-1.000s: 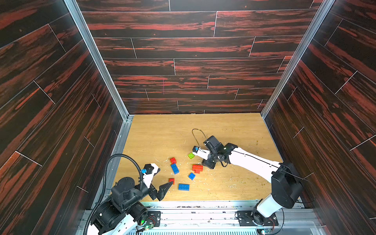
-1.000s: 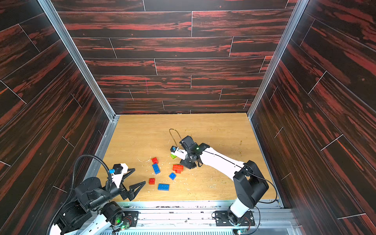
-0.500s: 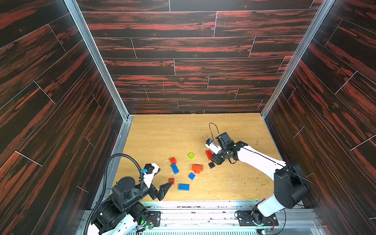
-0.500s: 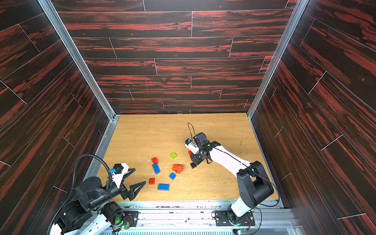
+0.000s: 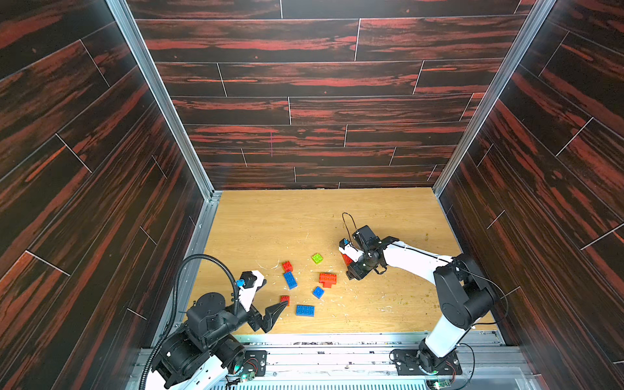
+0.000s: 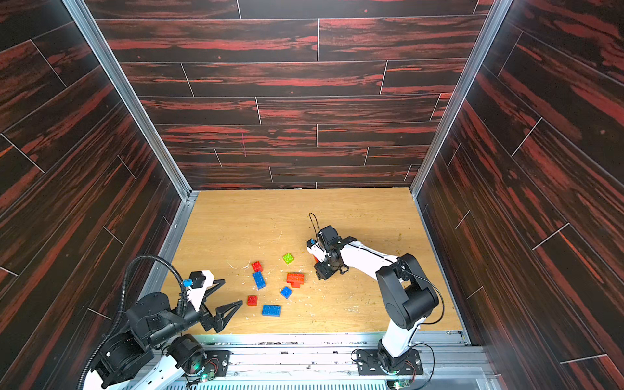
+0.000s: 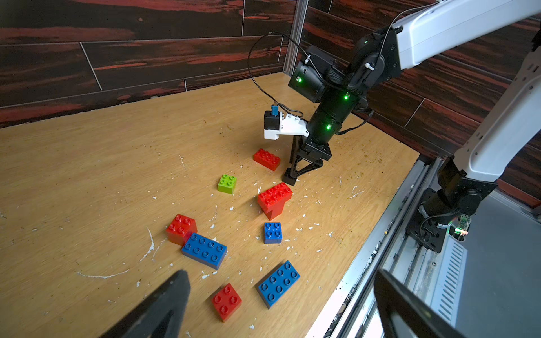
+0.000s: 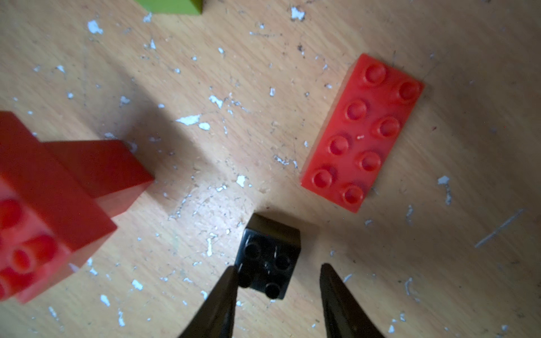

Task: Assemble the letter f with lego
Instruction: Pick up the lego brick from the center of the board.

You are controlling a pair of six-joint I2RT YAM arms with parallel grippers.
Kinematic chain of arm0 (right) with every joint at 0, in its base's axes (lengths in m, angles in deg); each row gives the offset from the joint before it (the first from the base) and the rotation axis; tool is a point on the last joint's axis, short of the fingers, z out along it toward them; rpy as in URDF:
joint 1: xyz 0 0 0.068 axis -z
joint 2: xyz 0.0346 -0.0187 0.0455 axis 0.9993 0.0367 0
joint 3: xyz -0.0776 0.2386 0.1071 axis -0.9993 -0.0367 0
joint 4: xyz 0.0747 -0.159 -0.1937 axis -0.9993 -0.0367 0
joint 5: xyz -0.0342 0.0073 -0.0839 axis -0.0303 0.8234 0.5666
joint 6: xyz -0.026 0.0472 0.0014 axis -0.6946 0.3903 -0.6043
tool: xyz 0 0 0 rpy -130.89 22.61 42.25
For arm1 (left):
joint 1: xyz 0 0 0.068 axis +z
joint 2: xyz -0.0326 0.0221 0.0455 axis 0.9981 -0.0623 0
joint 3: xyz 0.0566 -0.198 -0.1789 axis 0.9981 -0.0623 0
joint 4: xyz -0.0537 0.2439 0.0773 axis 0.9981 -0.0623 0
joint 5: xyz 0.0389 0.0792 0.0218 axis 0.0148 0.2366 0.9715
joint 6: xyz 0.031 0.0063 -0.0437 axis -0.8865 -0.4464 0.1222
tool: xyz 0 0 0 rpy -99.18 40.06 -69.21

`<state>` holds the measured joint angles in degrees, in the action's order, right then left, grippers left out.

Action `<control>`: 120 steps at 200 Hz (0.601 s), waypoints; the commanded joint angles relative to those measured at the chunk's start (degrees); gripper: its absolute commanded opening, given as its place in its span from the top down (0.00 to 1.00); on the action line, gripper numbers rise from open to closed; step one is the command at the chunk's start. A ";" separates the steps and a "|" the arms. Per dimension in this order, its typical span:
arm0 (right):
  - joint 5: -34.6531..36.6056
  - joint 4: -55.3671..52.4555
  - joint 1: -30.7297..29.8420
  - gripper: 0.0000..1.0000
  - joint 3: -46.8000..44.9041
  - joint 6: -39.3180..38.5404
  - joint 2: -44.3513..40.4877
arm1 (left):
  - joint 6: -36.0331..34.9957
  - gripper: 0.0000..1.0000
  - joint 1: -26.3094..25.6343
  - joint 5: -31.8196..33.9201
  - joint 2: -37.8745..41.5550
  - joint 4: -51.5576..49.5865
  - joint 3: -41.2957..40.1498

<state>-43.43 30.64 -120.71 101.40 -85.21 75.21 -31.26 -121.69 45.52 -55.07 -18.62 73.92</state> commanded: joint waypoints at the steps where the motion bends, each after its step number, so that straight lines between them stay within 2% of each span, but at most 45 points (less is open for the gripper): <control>1: -1.68 -0.82 -0.13 0.52 0.77 1.26 0.61 | 0.30 0.00 -0.22 -0.20 -0.52 0.50 -0.84; 120: 0.92 -2.33 -3.13 0.52 2.65 2.59 3.41 | 0.27 0.00 -0.17 -0.26 -0.43 0.52 -0.81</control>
<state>-43.17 30.01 -123.49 102.41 -83.42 77.53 -31.26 -121.69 45.52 -55.07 -18.60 73.75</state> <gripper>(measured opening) 0.480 0.997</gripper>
